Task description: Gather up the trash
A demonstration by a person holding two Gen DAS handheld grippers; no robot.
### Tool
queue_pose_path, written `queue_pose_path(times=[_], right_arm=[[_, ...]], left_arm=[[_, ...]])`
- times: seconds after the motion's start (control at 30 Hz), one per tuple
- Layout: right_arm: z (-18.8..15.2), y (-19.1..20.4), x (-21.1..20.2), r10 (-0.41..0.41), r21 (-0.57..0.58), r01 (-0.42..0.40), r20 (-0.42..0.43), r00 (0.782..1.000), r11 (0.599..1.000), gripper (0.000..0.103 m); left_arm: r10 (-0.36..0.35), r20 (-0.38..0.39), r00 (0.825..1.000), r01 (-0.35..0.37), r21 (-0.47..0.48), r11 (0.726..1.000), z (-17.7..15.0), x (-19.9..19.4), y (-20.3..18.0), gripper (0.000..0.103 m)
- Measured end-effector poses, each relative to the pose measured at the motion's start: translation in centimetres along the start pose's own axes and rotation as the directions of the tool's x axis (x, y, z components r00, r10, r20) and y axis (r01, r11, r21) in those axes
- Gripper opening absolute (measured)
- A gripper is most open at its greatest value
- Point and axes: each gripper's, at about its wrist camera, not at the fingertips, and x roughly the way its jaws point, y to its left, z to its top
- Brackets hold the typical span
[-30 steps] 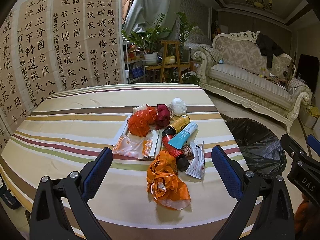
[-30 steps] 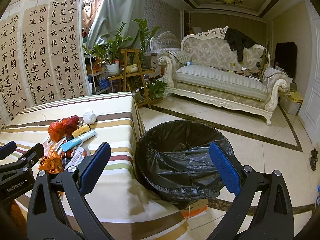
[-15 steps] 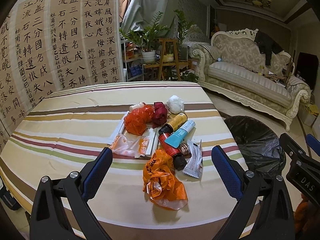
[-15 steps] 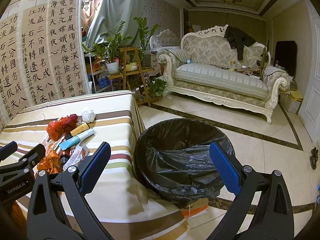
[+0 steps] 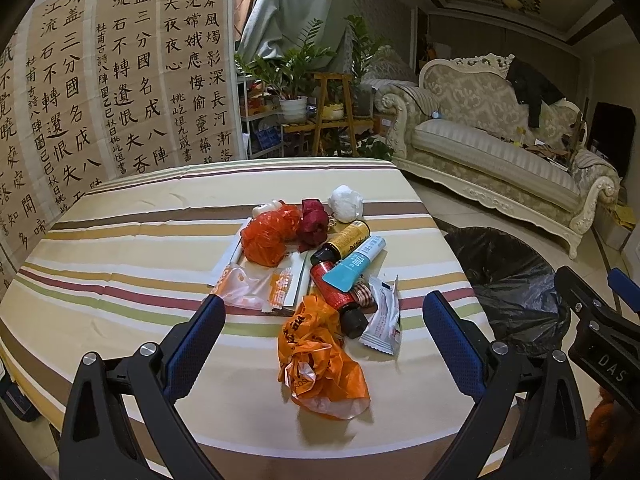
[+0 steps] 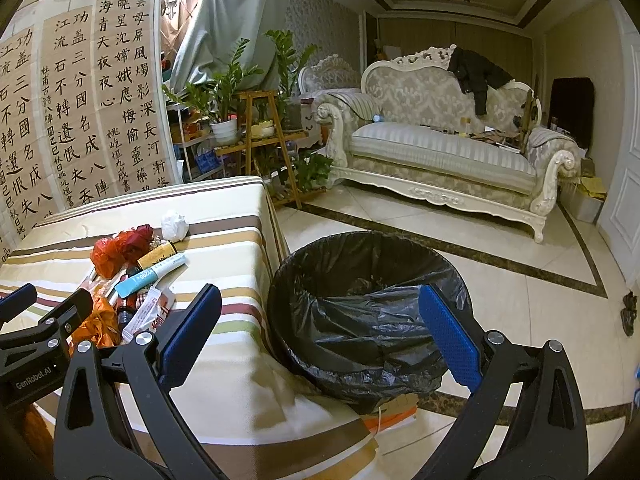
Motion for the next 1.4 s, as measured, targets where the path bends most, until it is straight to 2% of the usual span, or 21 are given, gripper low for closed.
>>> queue_pose_path(times=[0.63,0.8,0.83,0.93,1.13,1.27,1.4], right_arm=[[-0.8,0.1,1.1,0.036,0.006,-0.035,-0.059,0.998,0.999,0.096],[-0.9,-0.3,1.4,0.046,0.017,-0.045,-0.076,0.996,0.999,0.092],[-0.8,-0.4,1.5,0.048,0.02,-0.047,-0.081,0.996,0.999,0.088],[-1.0,-0.5,1.9,0.06,0.026,-0.058,-0.102,0.993,0.998,0.085],[-1.3,-0.9,2.0,0.064,0.036,-0.061,-0.107,0.992,0.998,0.085],[-1.3,-1.4,2.2,0.066,0.051,-0.061,-0.11,0.992,0.997,0.085],[-1.4,-1.7,2.3,0.074,0.062,-0.068,-0.115,0.991,0.996,0.085]], left_arm=[[-0.004,-0.042,0.999,0.005,0.026,1.0,-1.2,0.1,1.7,0.096],[-0.003,-0.073,0.997,0.005,0.02,1.0,-1.6,0.3,2.0,0.096],[-0.002,-0.076,0.997,0.004,0.019,1.0,-1.6,0.4,2.0,0.093],[-0.004,-0.098,0.995,0.006,0.017,1.0,-1.6,0.8,1.8,0.071],[-0.02,-0.135,0.991,0.021,0.005,1.0,-1.9,1.5,1.3,0.071],[-0.012,-0.146,0.989,0.011,-0.009,1.0,-1.9,1.7,1.7,0.059],[-0.013,-0.158,0.987,0.012,-0.01,1.0,-2.2,1.8,1.8,0.052]])
